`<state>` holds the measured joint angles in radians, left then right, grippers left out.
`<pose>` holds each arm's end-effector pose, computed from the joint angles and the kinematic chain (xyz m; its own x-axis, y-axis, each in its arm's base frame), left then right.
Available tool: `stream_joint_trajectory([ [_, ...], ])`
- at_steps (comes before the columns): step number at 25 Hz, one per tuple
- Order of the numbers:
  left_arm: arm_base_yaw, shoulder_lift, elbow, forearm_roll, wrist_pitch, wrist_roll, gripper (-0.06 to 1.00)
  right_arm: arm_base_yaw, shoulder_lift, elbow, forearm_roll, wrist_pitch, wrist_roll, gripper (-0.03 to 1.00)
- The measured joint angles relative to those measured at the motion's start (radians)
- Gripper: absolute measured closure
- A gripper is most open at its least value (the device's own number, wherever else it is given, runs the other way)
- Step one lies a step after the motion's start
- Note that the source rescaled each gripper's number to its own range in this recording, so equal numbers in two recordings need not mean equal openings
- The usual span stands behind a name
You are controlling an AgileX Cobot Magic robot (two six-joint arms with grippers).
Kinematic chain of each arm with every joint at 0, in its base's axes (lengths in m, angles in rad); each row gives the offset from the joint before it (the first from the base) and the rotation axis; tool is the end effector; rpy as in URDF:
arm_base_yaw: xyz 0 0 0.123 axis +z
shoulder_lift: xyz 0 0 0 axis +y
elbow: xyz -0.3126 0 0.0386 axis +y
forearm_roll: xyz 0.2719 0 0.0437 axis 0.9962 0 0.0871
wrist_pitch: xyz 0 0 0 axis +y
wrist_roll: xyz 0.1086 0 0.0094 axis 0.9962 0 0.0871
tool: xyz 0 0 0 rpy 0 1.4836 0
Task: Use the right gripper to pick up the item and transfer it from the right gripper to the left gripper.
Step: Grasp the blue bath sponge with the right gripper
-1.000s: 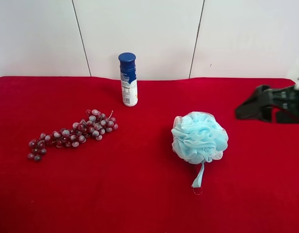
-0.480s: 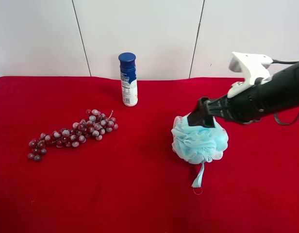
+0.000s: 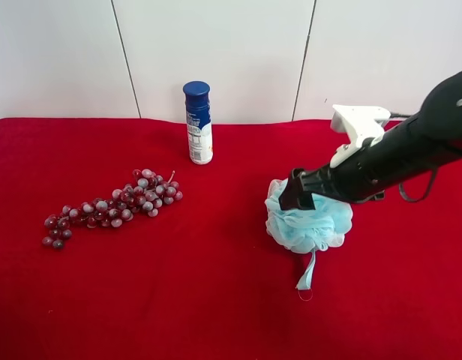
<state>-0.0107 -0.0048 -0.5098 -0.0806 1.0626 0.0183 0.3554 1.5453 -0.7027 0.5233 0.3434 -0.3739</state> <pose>-0.0003 -0.0077 0.2837 -0.4449 -0.0162 -0.8955 0.0644 0.9967 -0.0500 0.2721 0.1206 0.1691 -0.8616 -0.1900 -0.4707 -0.3168 0.9258 0.2061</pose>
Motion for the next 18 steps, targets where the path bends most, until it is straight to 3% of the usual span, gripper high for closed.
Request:
stream_joint_trajectory([
  [6,0.0,0.0,0.0,0.0,0.0,0.0,-0.06,0.0,0.083,-0.001,-0.001,-0.011,0.002,-0.03],
  [8,0.0,0.0,0.0,0.0,0.0,0.0,-0.06,0.0,0.085,-0.001,-0.001,-0.011,0.003,0.03],
  [11,0.0,0.0,0.0,0.0,0.0,0.0,-0.06,0.0,0.085,-0.001,-0.001,-0.011,0.003,0.27],
  [16,0.0,0.0,0.0,0.0,0.0,0.0,-0.06,0.0,0.085,-0.001,-0.001,0.0,0.003,0.82],
  [18,0.0,0.0,0.0,0.0,0.0,0.0,-0.06,0.0,0.085,-0.001,-0.001,0.008,0.003,0.91],
])
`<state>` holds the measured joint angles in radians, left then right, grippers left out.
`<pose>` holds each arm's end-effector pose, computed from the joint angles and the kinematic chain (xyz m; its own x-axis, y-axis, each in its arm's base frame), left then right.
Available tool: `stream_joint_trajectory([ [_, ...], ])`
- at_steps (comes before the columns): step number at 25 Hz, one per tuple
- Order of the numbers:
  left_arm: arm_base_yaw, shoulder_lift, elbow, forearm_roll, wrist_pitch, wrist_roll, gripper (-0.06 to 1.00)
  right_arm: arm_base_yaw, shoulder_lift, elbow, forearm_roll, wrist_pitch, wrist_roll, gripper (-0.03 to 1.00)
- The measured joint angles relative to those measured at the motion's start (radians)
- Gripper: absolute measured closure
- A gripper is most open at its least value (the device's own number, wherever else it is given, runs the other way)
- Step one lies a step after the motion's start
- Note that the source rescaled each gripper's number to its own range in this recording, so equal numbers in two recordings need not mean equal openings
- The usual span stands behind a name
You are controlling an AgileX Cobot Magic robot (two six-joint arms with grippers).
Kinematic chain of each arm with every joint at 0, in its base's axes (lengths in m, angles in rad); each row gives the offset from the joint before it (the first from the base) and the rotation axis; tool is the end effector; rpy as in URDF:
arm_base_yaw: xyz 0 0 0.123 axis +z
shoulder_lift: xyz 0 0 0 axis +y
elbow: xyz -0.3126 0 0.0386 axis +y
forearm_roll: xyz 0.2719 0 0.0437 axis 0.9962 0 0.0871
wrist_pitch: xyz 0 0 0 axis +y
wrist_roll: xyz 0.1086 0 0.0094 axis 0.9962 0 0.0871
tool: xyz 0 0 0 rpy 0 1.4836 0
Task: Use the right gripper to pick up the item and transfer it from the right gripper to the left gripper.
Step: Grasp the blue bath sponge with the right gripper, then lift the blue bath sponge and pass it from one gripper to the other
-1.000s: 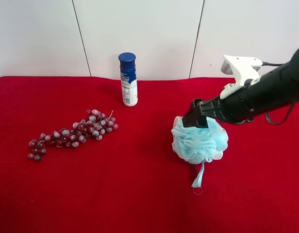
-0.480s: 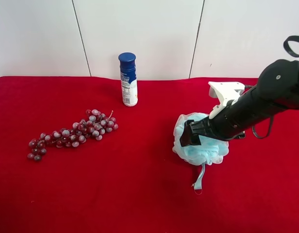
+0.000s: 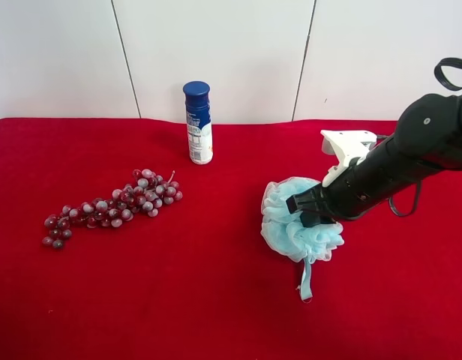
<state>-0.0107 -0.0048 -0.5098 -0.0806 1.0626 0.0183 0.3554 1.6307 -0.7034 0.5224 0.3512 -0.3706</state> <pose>-0.0003 -0.0077 0.2837 -0.4449 -0.0162 -0.8955 0.0644 0.9967 -0.0500 0.2741 0.1218 0.1435 -0.8991 -0.2027 -0.3880 -0.2991 0.9316 0.2065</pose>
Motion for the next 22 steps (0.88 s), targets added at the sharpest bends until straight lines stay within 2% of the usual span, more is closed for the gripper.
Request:
stream_joint_trajectory([
  [8,0.0,0.0,0.0,0.0,0.0,0.0,-0.06,0.0,-0.041,-0.002,0.01,0.022,-0.02,0.95],
  [12,0.0,0.0,0.0,-0.001,0.0,0.0,-0.06,0.0,-0.111,-0.044,0.078,0.112,-0.098,0.96],
  [17,0.0,0.0,0.0,-0.001,0.0,0.0,-0.06,0.0,-0.151,-0.128,0.296,0.249,-0.295,0.96],
  [22,0.0,0.0,0.0,-0.001,0.0,0.0,-0.06,0.001,-0.153,-0.168,0.578,0.305,-0.583,0.96],
])
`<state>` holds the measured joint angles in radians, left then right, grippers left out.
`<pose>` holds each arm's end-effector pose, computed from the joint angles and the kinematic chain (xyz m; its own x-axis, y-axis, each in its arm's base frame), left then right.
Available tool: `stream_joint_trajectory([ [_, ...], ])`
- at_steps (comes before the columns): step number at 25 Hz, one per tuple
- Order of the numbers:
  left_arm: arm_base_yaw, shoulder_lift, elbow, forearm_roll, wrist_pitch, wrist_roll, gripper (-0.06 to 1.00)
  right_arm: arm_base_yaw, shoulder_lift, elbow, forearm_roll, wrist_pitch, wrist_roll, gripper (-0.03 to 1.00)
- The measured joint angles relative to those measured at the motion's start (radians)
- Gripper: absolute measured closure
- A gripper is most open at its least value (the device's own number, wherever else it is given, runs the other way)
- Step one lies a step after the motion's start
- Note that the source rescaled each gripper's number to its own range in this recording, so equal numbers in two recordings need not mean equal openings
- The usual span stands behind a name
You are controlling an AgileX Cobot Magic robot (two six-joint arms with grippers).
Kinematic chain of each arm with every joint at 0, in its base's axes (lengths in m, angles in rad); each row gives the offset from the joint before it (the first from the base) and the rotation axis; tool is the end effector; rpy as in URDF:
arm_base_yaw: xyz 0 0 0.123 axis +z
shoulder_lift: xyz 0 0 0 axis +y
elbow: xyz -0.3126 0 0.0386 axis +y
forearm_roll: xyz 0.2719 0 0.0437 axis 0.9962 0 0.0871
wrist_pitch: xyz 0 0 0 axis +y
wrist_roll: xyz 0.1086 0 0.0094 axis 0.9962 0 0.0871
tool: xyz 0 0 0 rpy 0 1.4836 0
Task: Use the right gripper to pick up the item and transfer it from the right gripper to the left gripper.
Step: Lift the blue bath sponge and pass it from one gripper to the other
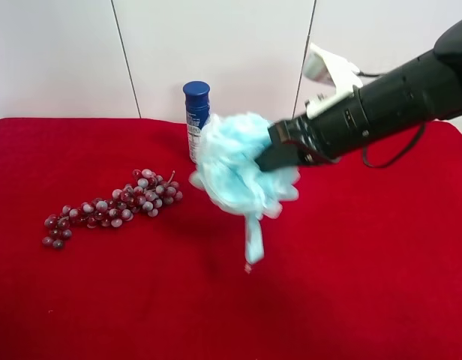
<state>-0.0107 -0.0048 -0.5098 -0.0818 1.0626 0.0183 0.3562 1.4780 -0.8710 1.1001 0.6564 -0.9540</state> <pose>-0.0003 -0.0078 0.2837 -0.4449 -0.0168 -0.8954 0.0651 0.9966 -0.0510 0.2770 0.1664 0.2496 -0.7357 -0.2327 -0.6360 -0.5937 0.6735 0.4403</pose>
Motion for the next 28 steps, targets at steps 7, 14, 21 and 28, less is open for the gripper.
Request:
stream_joint_trajectory([
  [7,0.0,0.0,0.0,0.0,0.0,0.0,-0.06,0.001,0.0,-0.068,0.215,0.052,-0.265,0.96],
  [14,0.0,0.0,0.0,0.0,0.0,0.0,-0.06,0.001,-0.001,-0.133,0.238,0.065,-0.309,0.96],
  [21,0.0,0.064,-0.008,-0.009,-0.015,0.038,-0.06,0.001,-0.001,-0.133,0.242,0.069,-0.32,0.96],
  [28,0.0,0.262,-0.03,-0.228,-0.177,0.338,-0.06,0.001,-0.001,-0.134,0.269,0.07,-0.323,0.96],
])
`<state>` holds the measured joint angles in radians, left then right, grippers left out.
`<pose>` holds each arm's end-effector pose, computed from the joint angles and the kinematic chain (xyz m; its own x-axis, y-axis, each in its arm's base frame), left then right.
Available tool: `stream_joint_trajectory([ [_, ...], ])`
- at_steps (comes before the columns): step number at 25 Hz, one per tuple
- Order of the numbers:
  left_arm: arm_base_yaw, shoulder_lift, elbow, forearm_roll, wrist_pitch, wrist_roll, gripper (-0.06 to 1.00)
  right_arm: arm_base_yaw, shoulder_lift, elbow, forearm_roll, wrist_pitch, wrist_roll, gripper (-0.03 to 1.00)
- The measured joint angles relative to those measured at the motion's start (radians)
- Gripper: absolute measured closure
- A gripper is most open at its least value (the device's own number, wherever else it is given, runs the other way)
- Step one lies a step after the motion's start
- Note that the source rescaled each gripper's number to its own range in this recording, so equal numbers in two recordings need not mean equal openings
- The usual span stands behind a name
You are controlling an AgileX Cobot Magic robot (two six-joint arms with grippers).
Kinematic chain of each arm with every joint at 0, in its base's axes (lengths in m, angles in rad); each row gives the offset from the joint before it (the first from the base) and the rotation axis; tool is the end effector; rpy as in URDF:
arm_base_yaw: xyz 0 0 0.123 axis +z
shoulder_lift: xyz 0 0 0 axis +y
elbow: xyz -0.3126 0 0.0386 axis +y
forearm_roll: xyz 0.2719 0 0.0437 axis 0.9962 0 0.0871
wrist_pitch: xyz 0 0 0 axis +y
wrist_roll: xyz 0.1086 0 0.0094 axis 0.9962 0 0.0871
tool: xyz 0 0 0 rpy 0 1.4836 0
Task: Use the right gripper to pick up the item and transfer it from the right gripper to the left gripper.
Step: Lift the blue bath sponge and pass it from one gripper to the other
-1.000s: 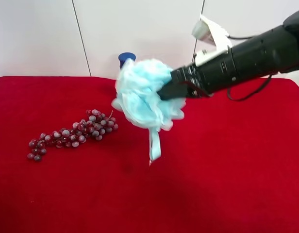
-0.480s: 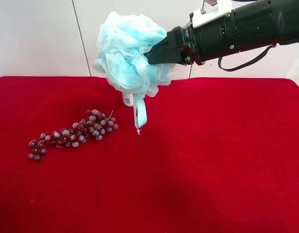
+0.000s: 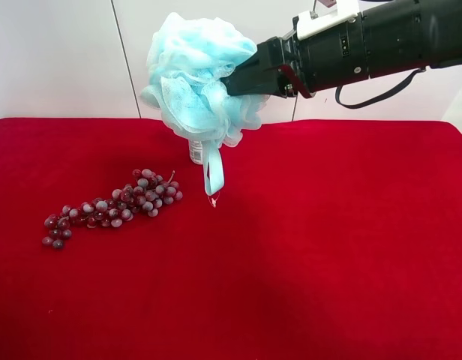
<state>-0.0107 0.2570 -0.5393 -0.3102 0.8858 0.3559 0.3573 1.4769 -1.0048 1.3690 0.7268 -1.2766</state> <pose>0.0495 -0.0263 0.3074 -0.4329 0.1554 -0.8879 0.2894 0.9568 0.0264 0.2948 0.1859 0.3091 -0.5196 -0.1721 -0.8369 -0.7681 0.5232 0.3692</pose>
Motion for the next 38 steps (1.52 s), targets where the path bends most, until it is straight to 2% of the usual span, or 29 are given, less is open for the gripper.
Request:
stream_joint_trajectory([
  [7,0.0,0.241,-0.005,-0.282,-0.181,0.35,-0.02,0.038,0.0,0.0,0.001,0.013,0.0,0.96],
  [12,0.0,0.422,-0.053,-0.458,-0.203,0.571,0.0,0.104,0.0,0.0,0.002,-0.054,0.0,0.96],
  [17,0.0,0.569,-0.112,-0.555,-0.171,0.704,-0.04,0.119,0.0,0.0,0.005,-0.095,0.0,0.96],
  [23,0.0,0.724,-0.164,-0.628,-0.126,0.767,-0.05,0.119,0.0,0.0,0.011,-0.109,0.0,0.96],
  [30,-0.013,0.751,-0.243,-0.691,-0.125,0.795,-0.05,0.119,0.0,0.0,0.011,-0.109,0.0,0.96],
  [34,-0.111,0.768,-0.272,-0.694,-0.146,0.798,-0.05,0.12,0.0,0.0,0.018,-0.109,0.002,0.96],
  [38,-0.26,0.797,-0.275,-0.68,-0.241,0.796,-0.05,0.12,0.0,0.0,0.025,-0.106,0.006,0.96],
])
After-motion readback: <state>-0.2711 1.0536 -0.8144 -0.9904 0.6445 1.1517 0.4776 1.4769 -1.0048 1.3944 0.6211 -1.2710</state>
